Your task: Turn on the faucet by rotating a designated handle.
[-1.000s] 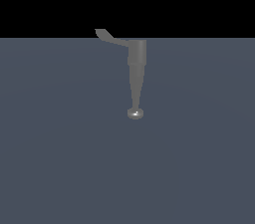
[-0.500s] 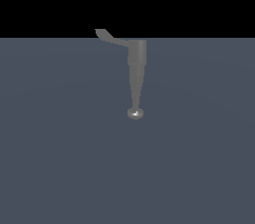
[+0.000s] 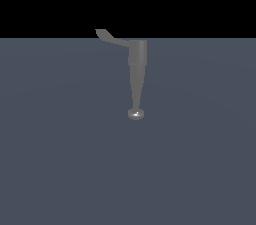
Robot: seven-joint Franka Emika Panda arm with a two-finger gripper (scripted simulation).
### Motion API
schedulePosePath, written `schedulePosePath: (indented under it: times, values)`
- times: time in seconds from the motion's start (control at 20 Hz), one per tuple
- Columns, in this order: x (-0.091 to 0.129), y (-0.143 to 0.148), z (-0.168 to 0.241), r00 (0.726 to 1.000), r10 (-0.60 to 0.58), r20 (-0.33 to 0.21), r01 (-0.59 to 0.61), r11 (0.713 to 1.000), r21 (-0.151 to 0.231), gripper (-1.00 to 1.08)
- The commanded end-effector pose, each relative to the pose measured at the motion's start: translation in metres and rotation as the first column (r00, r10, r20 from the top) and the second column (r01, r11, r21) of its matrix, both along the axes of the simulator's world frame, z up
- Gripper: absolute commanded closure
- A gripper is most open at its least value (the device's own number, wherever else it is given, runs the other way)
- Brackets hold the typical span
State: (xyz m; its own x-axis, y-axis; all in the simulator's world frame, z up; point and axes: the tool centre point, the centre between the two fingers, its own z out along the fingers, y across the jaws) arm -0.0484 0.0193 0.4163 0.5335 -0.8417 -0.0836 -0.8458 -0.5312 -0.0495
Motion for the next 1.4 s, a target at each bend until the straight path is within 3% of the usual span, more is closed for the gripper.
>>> schedulePosePath:
  times: [0.0, 0.45, 0.95, 1.35]
  values:
    - [0.012, 0.004, -0.009, 0.998, -0.061, -0.006, 0.06, 0.998, -0.005, 1.08]
    - [0.054, 0.019, -0.043, 0.963, -0.269, -0.021, 0.268, 0.963, -0.034, 1.08]
    - [0.094, 0.037, -0.086, 0.88, -0.475, -0.015, 0.473, 0.878, -0.072, 1.08]
    - [0.112, 0.047, -0.109, 0.823, -0.568, -0.003, 0.565, 0.82, -0.091, 1.08]
